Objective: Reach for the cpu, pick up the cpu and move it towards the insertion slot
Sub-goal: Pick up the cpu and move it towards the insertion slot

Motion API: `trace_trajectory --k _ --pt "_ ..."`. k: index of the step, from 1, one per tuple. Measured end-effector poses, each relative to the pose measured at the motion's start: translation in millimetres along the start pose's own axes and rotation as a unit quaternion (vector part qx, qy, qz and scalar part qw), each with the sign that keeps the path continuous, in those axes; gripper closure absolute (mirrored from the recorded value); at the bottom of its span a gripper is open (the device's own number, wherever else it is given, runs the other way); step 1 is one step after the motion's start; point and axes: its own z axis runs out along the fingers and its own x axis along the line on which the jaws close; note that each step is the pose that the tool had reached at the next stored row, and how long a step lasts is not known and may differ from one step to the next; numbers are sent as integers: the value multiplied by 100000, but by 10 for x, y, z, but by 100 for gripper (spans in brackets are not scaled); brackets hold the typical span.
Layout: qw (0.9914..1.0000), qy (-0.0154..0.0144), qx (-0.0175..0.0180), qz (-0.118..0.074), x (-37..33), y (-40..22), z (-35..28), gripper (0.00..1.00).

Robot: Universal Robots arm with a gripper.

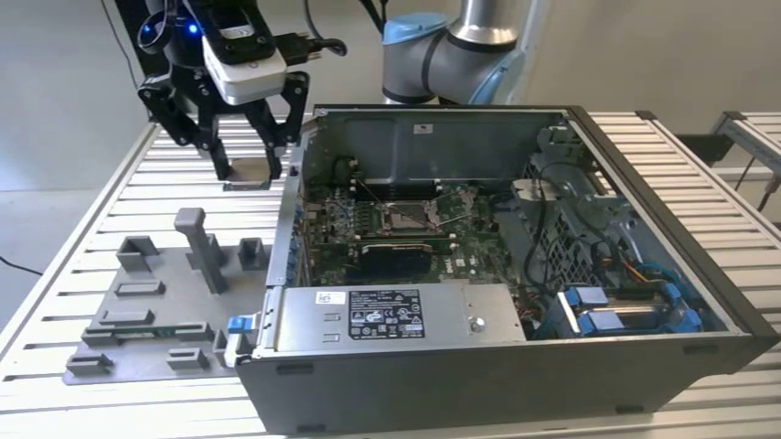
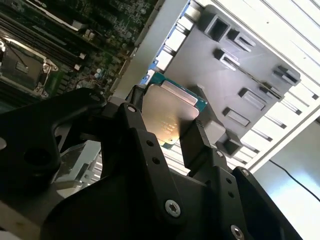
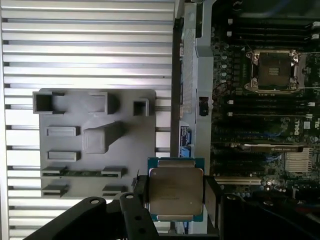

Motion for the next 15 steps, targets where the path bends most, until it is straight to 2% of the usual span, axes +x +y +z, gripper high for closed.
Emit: trace_trajectory --k 15 --pt "100000 -1 -1 0 -203 7 5 100"
